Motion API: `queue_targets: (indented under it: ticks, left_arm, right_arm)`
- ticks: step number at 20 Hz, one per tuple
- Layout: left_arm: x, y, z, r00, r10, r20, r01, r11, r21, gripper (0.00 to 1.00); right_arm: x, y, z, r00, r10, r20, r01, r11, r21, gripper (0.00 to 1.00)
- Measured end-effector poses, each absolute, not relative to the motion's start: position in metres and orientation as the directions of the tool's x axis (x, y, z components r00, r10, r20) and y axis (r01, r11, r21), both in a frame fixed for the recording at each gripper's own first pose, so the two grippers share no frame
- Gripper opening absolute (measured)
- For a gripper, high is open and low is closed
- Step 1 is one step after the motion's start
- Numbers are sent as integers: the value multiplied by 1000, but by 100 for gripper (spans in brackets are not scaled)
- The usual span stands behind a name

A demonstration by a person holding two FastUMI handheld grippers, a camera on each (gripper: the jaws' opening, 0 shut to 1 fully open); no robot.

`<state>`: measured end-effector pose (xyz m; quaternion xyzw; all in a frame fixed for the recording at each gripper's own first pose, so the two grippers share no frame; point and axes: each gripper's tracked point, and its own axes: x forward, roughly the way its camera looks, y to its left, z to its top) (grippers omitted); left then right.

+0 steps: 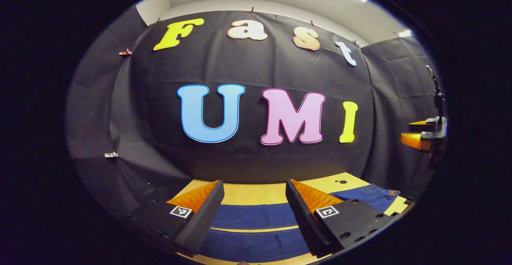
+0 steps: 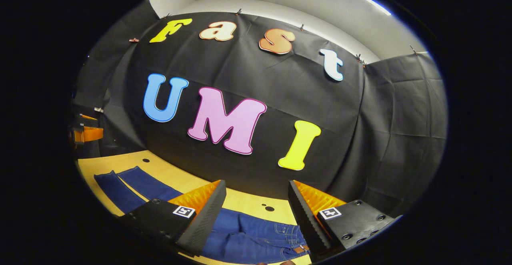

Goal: Grasp the waist and the cuffs of the jeans and fold them to make the two legs overlap; first hold the waist and fold one-third of the jeans toward the cuffs, then hold the cuffs and fold the remaining one-third in the same direction to finish folding.

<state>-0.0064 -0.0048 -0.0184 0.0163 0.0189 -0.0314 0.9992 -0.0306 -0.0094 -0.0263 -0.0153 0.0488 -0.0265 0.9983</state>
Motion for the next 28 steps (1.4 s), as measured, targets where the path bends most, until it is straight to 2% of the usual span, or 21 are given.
queue_targets:
  ticks: [5,7,12,15,17,21,28]
  left_arm:
    - [-6,-1,-30,994,-85,-63,89,995,48,96]
    - [-6,-4,-40,989,-126,-82,133,988,83,96]
    - [-13,20,-103,961,-161,-227,209,956,208,96]
    - [-21,35,-143,928,-186,-322,282,916,284,97]
    - [-21,48,-171,894,-213,-393,362,862,356,97]
    - [-30,81,-244,783,-243,-573,540,723,431,98]
    - [-48,123,-312,561,-274,-781,817,334,470,98]
  right_arm:
    - [-36,-22,-34,992,-82,-101,74,994,-74,96]
    - [-38,-30,-53,986,-85,-141,67,990,-126,96]
    - [-50,-49,-95,966,-113,-234,56,970,-237,96]
    - [-55,-61,-151,934,-120,-337,2,944,-330,96]
    - [-61,-74,-197,885,-149,-441,-36,923,-382,96]
    - [-77,-68,-241,817,-157,-554,-95,912,-398,97]
    - [-94,-52,-282,759,-94,-644,-309,819,-484,96]
